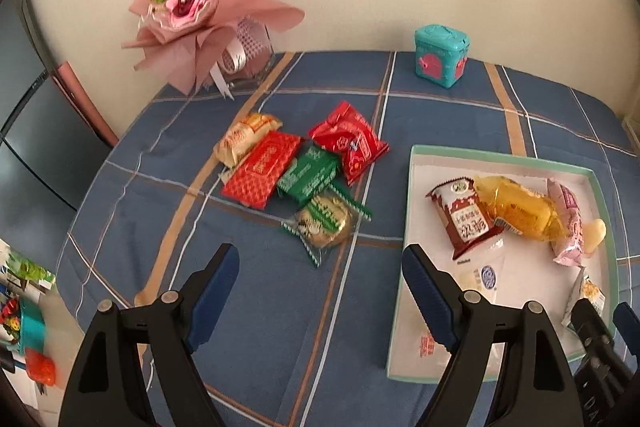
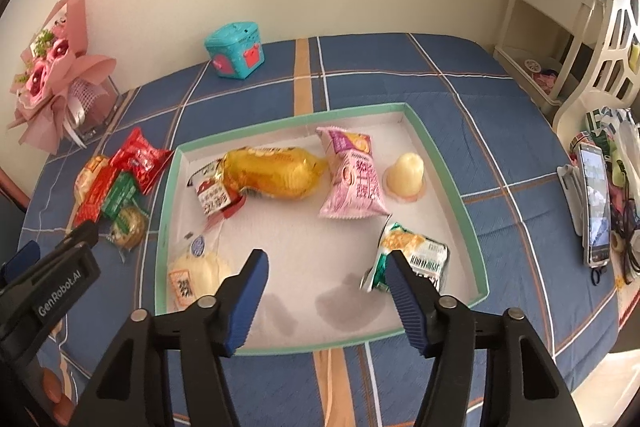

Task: Organize snacks
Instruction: 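Move both open tools back toward the remaining snack pile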

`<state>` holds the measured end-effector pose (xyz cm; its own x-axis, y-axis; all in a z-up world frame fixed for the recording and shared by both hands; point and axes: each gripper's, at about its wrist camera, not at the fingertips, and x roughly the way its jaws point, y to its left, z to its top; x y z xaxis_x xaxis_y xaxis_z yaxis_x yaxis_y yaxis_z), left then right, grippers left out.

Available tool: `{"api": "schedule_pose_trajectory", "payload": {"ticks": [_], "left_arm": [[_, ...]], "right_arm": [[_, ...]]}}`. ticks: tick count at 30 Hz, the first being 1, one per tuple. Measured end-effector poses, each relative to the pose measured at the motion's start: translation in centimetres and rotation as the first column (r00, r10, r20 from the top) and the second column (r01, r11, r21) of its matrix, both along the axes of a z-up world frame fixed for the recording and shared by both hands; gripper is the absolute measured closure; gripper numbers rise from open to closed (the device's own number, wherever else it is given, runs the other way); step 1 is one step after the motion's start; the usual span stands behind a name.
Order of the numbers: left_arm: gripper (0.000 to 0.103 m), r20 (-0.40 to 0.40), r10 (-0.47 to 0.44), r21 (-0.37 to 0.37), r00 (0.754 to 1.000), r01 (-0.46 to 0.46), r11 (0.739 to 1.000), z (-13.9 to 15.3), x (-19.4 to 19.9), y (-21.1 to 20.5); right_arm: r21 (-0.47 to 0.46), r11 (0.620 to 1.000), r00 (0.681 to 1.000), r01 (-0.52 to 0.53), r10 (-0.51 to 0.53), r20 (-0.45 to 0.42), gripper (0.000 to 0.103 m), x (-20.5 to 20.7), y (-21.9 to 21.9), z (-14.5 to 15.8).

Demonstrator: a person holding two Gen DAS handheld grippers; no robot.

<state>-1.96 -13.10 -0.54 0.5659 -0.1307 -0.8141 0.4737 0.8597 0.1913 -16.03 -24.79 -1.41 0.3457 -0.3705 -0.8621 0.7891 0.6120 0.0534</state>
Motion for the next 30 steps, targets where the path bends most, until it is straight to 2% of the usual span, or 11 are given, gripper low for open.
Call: {"api": "schedule_pose_trajectory", "payload": {"ticks": [6, 9, 12, 14, 16, 22, 24, 30], "left_arm": [[0.019, -0.042, 0.002, -0.013, 0.999, -0.003, 1.0, -0.1, 0.2, 0.9], [0.019, -0.066, 0.01, -0.026, 0.998, -0.011, 1.0, -0.3, 0.6, 1.3], [0.019, -0.074, 0.016, -0.033, 0.997, -0.018, 0.999, -0.4, 1.0, 1.6], [0.017, -0.076, 0.023, -0.032, 0.997, -0.025, 0.999, -0.6, 1.4, 1.9], [0.01, -0.079, 0.031, -0.023, 0.996, -0.033, 0.999, -0.9, 1.8, 2.0], [0.009, -0.029, 0.052, -0.032, 0.998, -0.053, 0.998, -0.8, 2.9, 3.1], [0.005, -0.01, 0.06, -0.037, 0.998, -0.06, 0.997, -0.8, 3.3, 3.5], [0.003, -0.009, 0.109, -0.048, 0.994, -0.109, 0.993, -1.0, 4.6, 4.8]], "right_arm": [[-0.009, 1.0, 1.0, -0.018, 0.018, -0.004, 0.017, 0.2, 1.0, 0.0], [-0.006, 1.0, 1.0, -0.021, 0.021, -0.004, 0.015, 0.4, 1.1, -0.2], [-0.012, 0.999, 1.0, -0.03, 0.03, -0.002, 0.0, 0.8, 1.4, -0.3], [-0.021, 0.999, 0.999, -0.047, 0.048, 0.004, 0.0, 1.3, 1.8, -0.2], [-0.02, 0.998, 0.998, -0.06, 0.06, 0.004, 0.0, 1.8, 2.1, -0.4], [-0.007, 0.998, 0.998, -0.068, 0.068, 0.013, 0.0, 3.3, 2.7, -1.1], [-0.011, 0.998, 0.998, -0.066, 0.066, 0.006, 0.0, 3.8, 2.9, -1.2], [-0.015, 0.997, 0.997, -0.072, 0.072, -0.002, 0.0, 4.9, 3.5, -1.7]]}}
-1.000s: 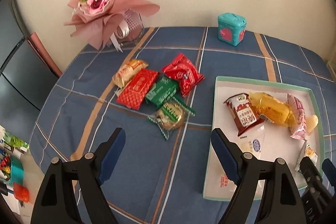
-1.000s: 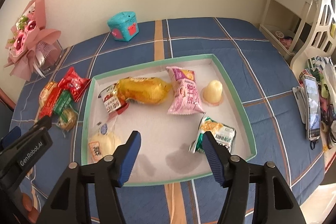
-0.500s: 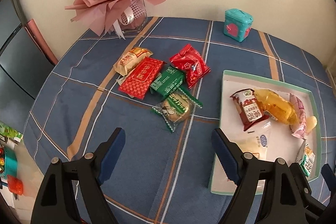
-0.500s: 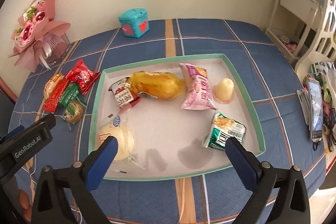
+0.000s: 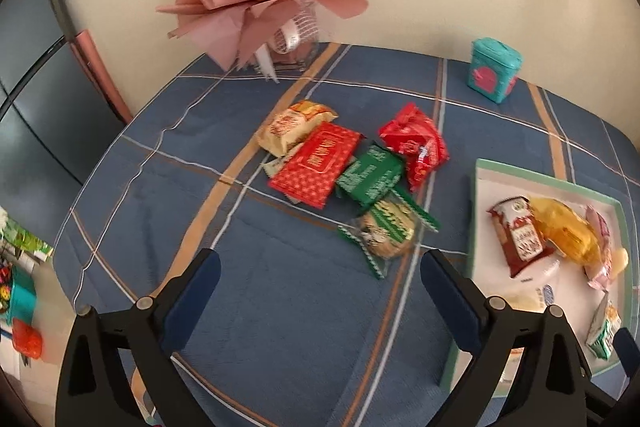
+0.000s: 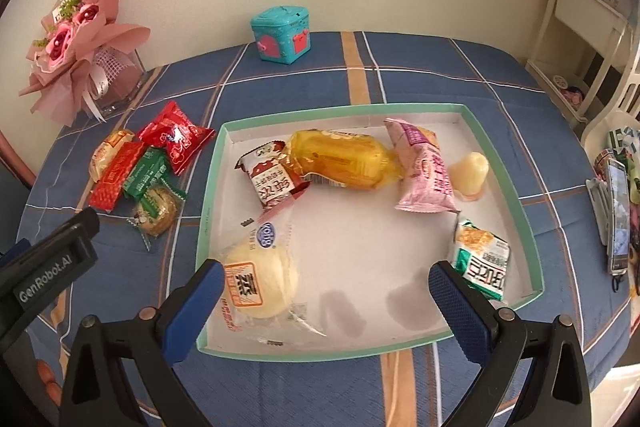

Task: Organize snacks
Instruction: 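Move both open tools back toward the remaining snack pile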

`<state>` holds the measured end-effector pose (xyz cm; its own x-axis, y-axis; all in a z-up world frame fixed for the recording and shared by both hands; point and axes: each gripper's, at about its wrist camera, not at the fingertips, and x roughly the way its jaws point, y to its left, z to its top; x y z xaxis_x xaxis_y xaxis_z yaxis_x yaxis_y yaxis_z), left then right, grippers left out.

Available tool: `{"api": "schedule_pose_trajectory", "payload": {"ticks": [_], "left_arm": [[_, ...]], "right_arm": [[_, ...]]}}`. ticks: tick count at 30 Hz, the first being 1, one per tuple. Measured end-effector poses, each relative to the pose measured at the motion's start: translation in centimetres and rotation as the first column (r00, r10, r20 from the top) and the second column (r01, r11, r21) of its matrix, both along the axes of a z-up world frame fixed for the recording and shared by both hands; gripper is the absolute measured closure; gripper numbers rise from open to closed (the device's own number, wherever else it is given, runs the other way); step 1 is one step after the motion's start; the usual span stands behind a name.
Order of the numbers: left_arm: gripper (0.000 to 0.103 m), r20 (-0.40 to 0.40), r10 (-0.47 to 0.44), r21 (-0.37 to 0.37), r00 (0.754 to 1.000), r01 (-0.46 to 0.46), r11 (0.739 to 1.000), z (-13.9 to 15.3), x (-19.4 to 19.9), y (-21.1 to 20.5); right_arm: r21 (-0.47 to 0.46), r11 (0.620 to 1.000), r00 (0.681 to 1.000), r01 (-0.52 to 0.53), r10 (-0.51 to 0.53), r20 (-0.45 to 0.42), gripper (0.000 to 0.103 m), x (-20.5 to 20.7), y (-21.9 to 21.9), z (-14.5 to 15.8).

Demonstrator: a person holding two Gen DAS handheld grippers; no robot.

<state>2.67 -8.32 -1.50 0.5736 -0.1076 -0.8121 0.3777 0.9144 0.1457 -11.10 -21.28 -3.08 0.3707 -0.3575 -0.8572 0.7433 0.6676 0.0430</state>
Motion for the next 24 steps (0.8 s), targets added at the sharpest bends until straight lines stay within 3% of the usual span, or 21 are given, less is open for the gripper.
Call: {"api": "schedule_pose_trajectory", "payload": {"ticks": [8, 24], "left_arm": [[0.003, 0.014, 0.073, -0.014, 0.997, -0.073, 0.997, -0.2, 1.7, 1.8], [0.002, -0.031, 0.211, -0.025, 0.977, -0.212, 0.977, -0.6, 5.4, 6.3]], "right_arm": [[-0.045, 0.999, 0.999, -0.013, 0.016, 0.049, 0.0, 1.5, 1.1, 0.7], [0.016, 0.991, 0.986, -0.13, 0.128, 0.109, 0.0, 5.5, 4.4, 0.5]]}}
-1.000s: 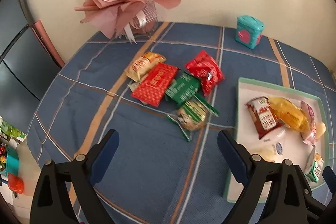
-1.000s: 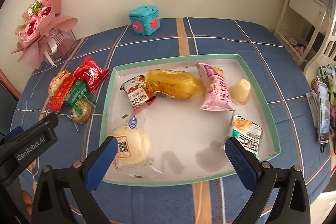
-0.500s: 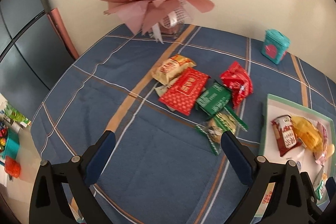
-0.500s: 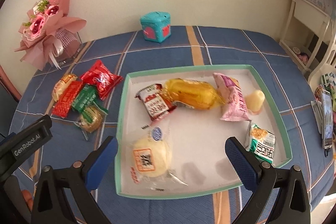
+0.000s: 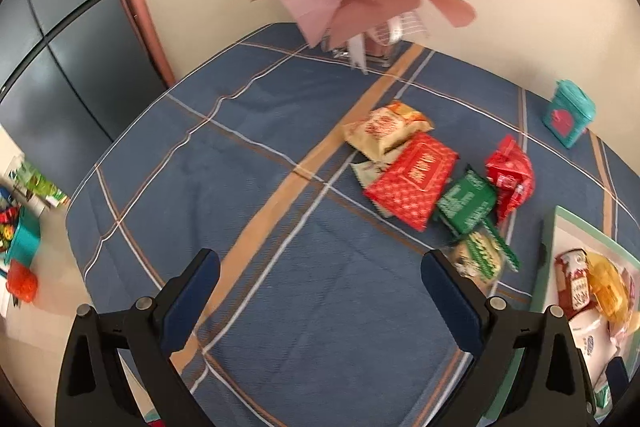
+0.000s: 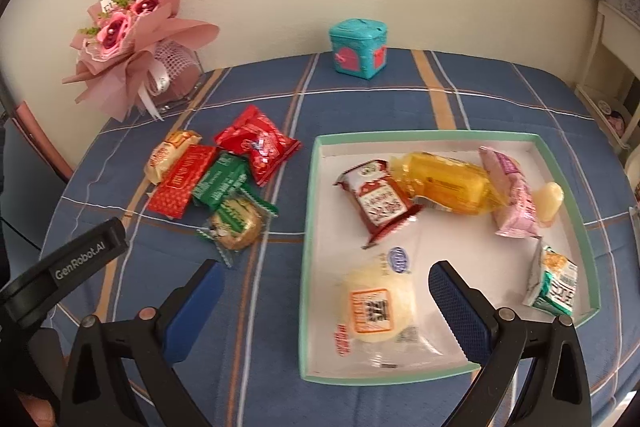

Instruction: Organize snacks

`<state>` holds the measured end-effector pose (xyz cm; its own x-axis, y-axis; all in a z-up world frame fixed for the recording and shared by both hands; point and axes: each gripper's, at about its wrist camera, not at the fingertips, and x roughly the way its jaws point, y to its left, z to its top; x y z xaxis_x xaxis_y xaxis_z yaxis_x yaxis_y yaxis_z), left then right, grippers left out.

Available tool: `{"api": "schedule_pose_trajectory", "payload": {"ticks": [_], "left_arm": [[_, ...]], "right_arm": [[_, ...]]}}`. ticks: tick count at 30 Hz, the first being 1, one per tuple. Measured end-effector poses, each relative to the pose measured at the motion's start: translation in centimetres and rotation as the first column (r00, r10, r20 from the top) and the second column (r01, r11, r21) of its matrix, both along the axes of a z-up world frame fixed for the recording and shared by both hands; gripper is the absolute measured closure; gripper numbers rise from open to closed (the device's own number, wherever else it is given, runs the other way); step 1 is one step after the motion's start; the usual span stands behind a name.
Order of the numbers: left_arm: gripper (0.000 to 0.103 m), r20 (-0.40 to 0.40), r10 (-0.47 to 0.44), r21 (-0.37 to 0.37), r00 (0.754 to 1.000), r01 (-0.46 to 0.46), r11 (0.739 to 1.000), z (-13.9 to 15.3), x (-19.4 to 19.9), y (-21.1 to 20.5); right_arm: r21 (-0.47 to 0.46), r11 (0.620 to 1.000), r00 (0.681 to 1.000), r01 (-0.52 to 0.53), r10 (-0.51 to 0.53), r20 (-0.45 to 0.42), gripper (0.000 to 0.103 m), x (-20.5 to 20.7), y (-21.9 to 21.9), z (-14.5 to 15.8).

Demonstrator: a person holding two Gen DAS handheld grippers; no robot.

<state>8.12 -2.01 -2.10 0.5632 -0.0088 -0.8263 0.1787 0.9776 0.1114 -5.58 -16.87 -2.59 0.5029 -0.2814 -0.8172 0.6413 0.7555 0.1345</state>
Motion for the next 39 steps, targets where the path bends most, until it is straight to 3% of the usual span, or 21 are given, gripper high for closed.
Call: {"api": "schedule_pose_trajectory", "payload": {"ticks": [8, 15, 24, 30, 34, 39], "left_arm": [[0.002, 0.004, 0.031, -0.03, 1.0, -0.031, 0.999, 0.1, 1.4, 1.8], [0.002, -0.055, -0.022, -0.15, 0.998, 0.013, 0.989, 0.1, 3.4, 2.6], [0.002, -0.012, -0.105, -0.157, 0.994, 0.102, 0.982, 0.8, 5.8, 1.6], [0.003, -0.074, -0.151, -0.192, 0.986, 0.135, 0.972, -0.4, 7.8, 0.5], [0.003, -0.105, -0.178, -0.178, 0.978, 0.158, 0.971, -1.5, 8.6, -0.7], [0.003, -0.115, -0.217, -0.175, 0.969, 0.195, 0.965, -2.3, 9.6, -2.3]], "right_arm": [[0.052, 0.997, 0.998, -0.055, 0.053, 0.047, 0.0, 1.9, 1.2, -0.1], [0.081, 0.994, 0.996, -0.078, 0.073, 0.061, 0.0, 3.8, 1.5, -0.6], [0.092, 0.992, 0.996, -0.088, 0.084, 0.042, 0.0, 6.6, 1.0, -1.7], [0.125, 0.99, 0.998, -0.07, 0.068, 0.019, 0.001, 8.4, 0.1, -3.2], [0.132, 0.988, 0.997, -0.074, 0.076, -0.008, 0.009, 9.8, 0.0, -4.4], [0.134, 0.988, 0.996, -0.077, 0.083, -0.043, 0.011, 11.3, -0.3, -5.7]]}}
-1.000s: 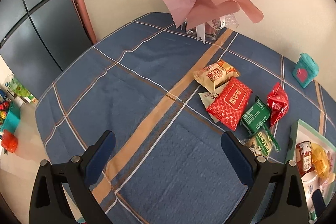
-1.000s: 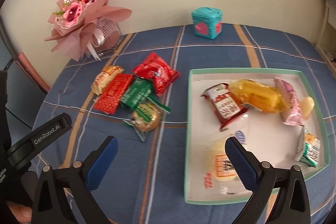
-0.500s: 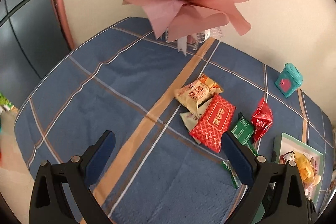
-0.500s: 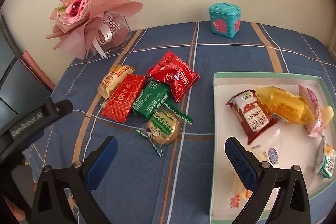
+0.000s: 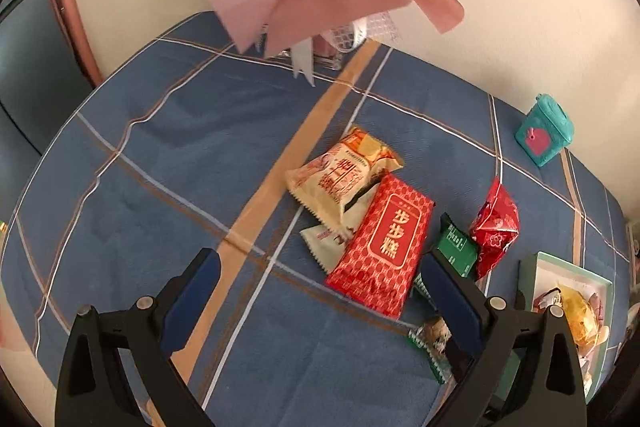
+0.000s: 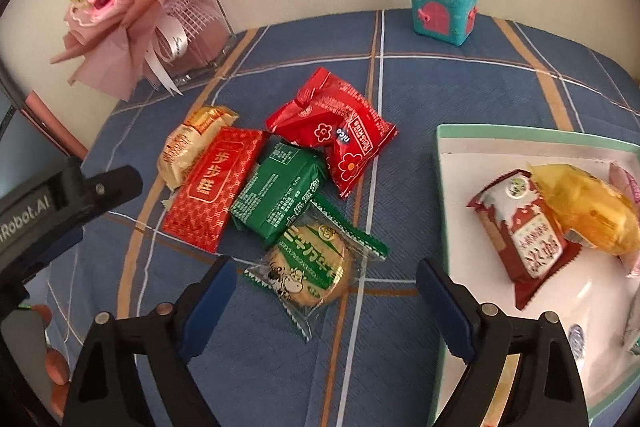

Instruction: Organize snacks

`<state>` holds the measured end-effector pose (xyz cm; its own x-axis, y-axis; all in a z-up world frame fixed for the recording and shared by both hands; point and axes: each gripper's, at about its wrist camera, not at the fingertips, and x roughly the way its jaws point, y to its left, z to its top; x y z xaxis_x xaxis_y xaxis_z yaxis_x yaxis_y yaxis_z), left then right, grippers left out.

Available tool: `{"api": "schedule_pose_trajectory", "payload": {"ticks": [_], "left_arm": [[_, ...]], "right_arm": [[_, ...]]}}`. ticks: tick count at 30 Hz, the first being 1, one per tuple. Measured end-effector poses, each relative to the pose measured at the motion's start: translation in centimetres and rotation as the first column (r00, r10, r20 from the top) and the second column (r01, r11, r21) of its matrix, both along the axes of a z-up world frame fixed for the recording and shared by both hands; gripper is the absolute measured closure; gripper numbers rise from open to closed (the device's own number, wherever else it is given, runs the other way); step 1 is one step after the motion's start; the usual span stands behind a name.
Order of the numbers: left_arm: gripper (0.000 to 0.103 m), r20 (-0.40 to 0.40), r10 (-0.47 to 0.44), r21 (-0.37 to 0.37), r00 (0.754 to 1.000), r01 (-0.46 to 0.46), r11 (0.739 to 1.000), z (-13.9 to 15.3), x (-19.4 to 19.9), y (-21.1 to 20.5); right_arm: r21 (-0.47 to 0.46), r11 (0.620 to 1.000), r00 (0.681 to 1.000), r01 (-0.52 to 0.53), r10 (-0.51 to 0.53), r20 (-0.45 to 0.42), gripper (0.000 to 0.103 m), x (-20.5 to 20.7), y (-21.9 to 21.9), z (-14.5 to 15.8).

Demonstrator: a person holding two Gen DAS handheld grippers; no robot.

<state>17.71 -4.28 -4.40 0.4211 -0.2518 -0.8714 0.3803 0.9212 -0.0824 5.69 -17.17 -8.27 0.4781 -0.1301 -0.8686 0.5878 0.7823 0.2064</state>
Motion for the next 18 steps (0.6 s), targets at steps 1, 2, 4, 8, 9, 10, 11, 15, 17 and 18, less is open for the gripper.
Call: {"api": "schedule_pose_trajectory", "payload": {"ticks": [1, 2, 4, 8, 9, 10, 11, 15, 17, 18], "left_arm": [[0.003, -0.003, -0.011, 0.002, 1.0, 0.011, 1.0, -0.2, 0.2, -0.4], [0.003, -0.004, -0.019, 0.003, 1.0, 0.019, 1.0, -0.3, 0.3, -0.7], [0.003, -0.01, -0.039, 0.007, 0.999, 0.039, 0.999, -0.6, 0.5, -1.5], [0.005, -0.004, -0.105, 0.022, 0.994, 0.105, 0.994, -1.1, 0.5, -3.5], [0.005, -0.001, -0.12, 0.031, 0.993, 0.12, 0.992, -1.3, 0.5, -3.9], [0.005, 0.003, -0.14, 0.044, 0.99, 0.14, 0.989, -1.4, 0.4, -4.5], [0.005, 0.008, -0.156, 0.057, 0.988, 0.156, 0.986, -1.6, 0.3, -5.0], [0.005, 0.006, -0.219, 0.092, 0.976, 0.218, 0.972, -2.6, 0.2, -6.6], [0.006, 0.004, -0.232, 0.111, 0.973, 0.23, 0.967, -3.2, 0.4, -7.0], [0.006, 0.0, -0.233, 0.115, 0.972, 0.231, 0.966, -3.4, 0.5, -7.1]], "right_arm": [[-0.005, 1.0, 1.0, -0.002, 0.002, -0.007, 0.011, 0.3, 0.0, -0.2], [-0.009, 1.0, 1.0, -0.006, 0.006, -0.016, 0.012, 0.7, -0.1, -0.4], [-0.011, 1.0, 1.0, -0.01, 0.01, -0.021, 0.013, 1.0, -0.1, -0.6], [-0.017, 1.0, 0.999, -0.02, 0.02, -0.049, 0.013, 1.9, -0.1, -1.4], [-0.016, 1.0, 0.998, -0.023, 0.022, -0.051, 0.013, 2.1, -0.2, -1.6], [-0.013, 1.0, 0.998, -0.022, 0.022, -0.055, 0.013, 2.3, -0.3, -1.8], [-0.013, 1.0, 0.998, -0.021, 0.02, -0.06, 0.013, 2.5, -0.4, -1.9], [-0.02, 1.0, 0.997, -0.022, 0.02, -0.077, 0.013, 3.1, -0.6, -2.3], [-0.013, 1.0, 0.996, -0.025, 0.024, -0.083, 0.013, 3.4, -0.7, -2.7], [-0.01, 1.0, 0.996, -0.026, 0.025, -0.083, 0.013, 3.6, -0.8, -2.8]]}}
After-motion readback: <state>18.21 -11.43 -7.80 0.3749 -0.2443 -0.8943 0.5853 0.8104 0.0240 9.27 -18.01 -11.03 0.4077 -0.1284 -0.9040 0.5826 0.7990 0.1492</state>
